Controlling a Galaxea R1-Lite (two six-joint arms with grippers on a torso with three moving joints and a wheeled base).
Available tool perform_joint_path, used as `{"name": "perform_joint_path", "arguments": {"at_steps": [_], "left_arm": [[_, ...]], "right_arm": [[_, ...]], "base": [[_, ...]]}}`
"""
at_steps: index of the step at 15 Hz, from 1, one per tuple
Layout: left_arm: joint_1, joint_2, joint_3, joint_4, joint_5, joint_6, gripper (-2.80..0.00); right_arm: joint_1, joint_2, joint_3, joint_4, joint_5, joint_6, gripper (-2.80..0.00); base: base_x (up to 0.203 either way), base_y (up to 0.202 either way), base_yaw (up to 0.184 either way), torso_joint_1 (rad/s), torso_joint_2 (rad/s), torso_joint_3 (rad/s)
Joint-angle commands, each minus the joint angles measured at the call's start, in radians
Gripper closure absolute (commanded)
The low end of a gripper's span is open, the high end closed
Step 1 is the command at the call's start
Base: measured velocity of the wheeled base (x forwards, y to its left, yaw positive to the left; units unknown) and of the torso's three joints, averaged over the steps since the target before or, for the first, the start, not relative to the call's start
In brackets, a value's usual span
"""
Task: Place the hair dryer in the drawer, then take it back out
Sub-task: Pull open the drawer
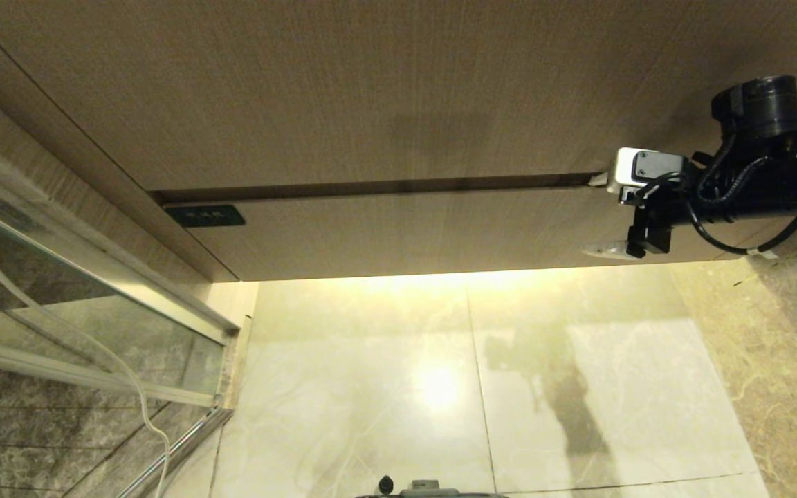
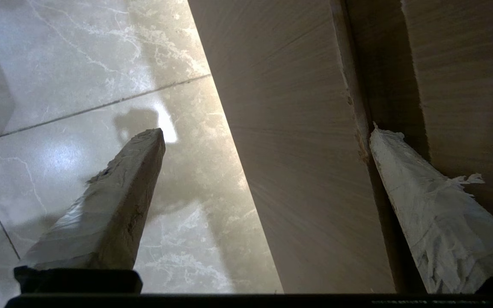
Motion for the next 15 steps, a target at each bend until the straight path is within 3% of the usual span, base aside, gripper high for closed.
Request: {"name": "perform_joint_path", "arguments": {"at_steps": [1, 5, 9, 15], "left_arm": [[0.000, 0.002, 0.000, 0.000, 0.000, 0.000, 0.00], [0.000, 0.000, 0.000, 0.000, 0.000, 0.000, 0.00], [0.000, 0.002, 0.000, 0.000, 0.000, 0.000, 0.00], [0.000, 0.001, 0.000, 0.000, 0.000, 0.000, 0.00]], "right_arm": [[0.001, 0.032, -0.015, -0.022, 0.003, -0.003, -2.80], [0.001, 0.058, -0.023, -0.020, 0.004, -0.008, -2.80], [-0.003, 0.053, -0.023, 0.138, -0.020, -0.055, -2.80], [-0.003, 0.042, -0.023, 0.220, -0.067, -0.052, -2.80]], "base": [[0.000, 0.000, 0.000, 0.000, 0.00, 0.000], [0.000, 0.000, 0.000, 0.000, 0.00, 0.000], [0.000, 0.000, 0.000, 0.000, 0.00, 0.000], [0.000, 0.000, 0.000, 0.000, 0.00, 0.000]]}}
